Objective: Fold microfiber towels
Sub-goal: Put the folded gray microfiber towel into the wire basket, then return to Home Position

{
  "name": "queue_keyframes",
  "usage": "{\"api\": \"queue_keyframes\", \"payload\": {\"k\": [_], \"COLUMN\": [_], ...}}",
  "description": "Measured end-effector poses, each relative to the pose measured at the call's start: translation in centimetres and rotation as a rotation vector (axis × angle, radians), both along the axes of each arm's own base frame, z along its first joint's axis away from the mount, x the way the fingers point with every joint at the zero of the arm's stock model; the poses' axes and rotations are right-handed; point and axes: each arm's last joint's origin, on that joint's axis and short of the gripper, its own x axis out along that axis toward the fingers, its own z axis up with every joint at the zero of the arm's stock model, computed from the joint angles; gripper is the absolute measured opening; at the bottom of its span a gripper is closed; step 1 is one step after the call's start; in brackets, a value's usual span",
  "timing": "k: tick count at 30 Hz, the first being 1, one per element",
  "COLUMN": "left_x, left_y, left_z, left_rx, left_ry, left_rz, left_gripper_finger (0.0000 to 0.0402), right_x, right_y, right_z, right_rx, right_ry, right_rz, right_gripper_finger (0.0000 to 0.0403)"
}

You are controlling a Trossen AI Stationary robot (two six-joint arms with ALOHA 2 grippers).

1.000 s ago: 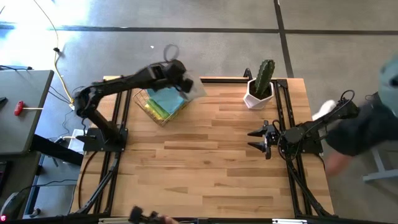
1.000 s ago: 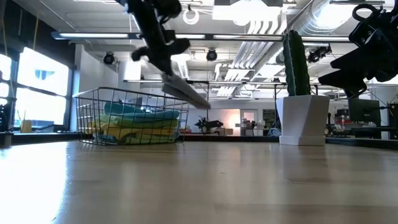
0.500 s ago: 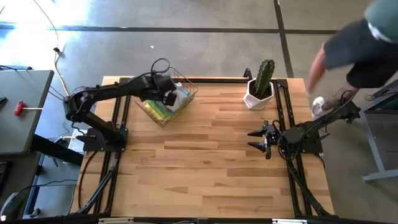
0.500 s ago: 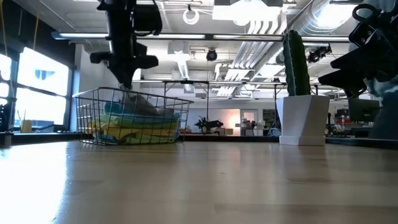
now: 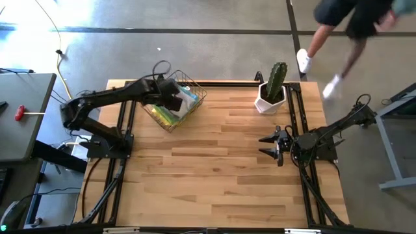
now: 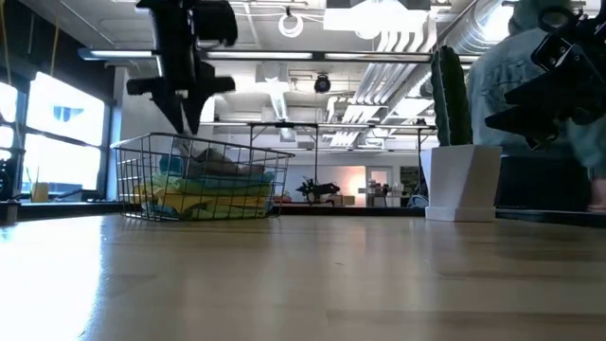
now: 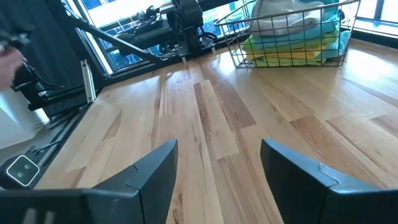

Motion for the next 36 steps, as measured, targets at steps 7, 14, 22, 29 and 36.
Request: {"api": "queue_keyframes", "payload": {"k": [7, 14, 22, 29, 36], "left_x": [-2.4, -2.5, -2.3, -5.6, -8.8], "left_y": [-2.4, -5.8, -9.4, -10.8, -11.7], "left_z": [5.5, 6.6, 4.6, 2.7, 0.0], "left_rx": [0.145, 0.32, 0.551, 0.589, 0.609], "left_ry": [-0.162, -0.328, -0.58, -0.619, -0.667], "left_rz": [-0.232, -0.469, -0.754, -0.777, -0.782], "left_gripper_finger": [0.019, 0.019, 0.0189, 0.0189, 0.0189], "right_x": [0.0, 0.0, 0.0, 0.0, 0.0], "right_y": [0.0, 0.0, 0.0, 0.0, 0.0], "right_z": [0.0, 0.0, 0.0, 0.0, 0.0], "right_rx": [0.0, 0.0, 0.0, 0.0, 0.0], "right_ry": [0.0, 0.0, 0.0, 0.0, 0.0], "right_rz": [0.0, 0.0, 0.0, 0.0, 0.0], "right_gripper_finger": [0.0224, 0.0224, 0.0224, 0.0224, 0.0224]}}
